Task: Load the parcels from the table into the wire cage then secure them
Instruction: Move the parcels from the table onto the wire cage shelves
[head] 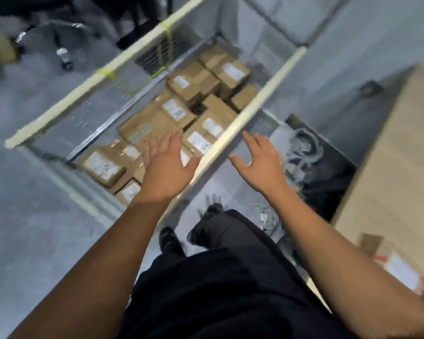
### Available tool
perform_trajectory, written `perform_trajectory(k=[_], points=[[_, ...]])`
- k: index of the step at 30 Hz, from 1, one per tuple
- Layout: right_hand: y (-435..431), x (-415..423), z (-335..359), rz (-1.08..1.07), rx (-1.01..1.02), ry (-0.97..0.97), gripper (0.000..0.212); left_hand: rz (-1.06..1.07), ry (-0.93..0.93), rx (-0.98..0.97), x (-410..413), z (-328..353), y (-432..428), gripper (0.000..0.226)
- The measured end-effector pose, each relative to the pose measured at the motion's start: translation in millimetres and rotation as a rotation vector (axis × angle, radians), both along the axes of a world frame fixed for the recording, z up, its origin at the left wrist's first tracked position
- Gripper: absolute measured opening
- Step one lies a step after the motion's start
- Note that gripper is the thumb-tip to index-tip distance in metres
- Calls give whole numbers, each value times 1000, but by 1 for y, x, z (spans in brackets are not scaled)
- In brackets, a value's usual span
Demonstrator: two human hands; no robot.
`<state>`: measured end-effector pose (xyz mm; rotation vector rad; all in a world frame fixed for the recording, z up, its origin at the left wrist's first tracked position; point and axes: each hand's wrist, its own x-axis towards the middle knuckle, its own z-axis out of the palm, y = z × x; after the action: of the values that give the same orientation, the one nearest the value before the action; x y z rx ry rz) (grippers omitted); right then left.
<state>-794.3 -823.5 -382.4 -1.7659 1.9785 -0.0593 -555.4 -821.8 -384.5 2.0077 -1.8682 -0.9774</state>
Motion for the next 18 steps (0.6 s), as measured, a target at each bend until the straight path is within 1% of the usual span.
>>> perform_trajectory(k=[3, 6, 10, 14, 18], points=[[32, -73, 21, -229, -40, 2, 76, -210, 25, -66, -79, 22, -25, 76], [54, -138, 36, -441, -93, -48, 75, -427, 45, -117, -163, 37, -43, 77], [96, -238, 65, -799, -213, -105, 72, -771, 61, -150, -306, 64, -49, 78], [141, -311, 89, -1089, -309, -116, 70, -976, 143, -198, -429, 84, -42, 69], [192, -361, 107, -1336, -397, -63, 68, -1118, 222, -140, -520, 89, -15, 71]])
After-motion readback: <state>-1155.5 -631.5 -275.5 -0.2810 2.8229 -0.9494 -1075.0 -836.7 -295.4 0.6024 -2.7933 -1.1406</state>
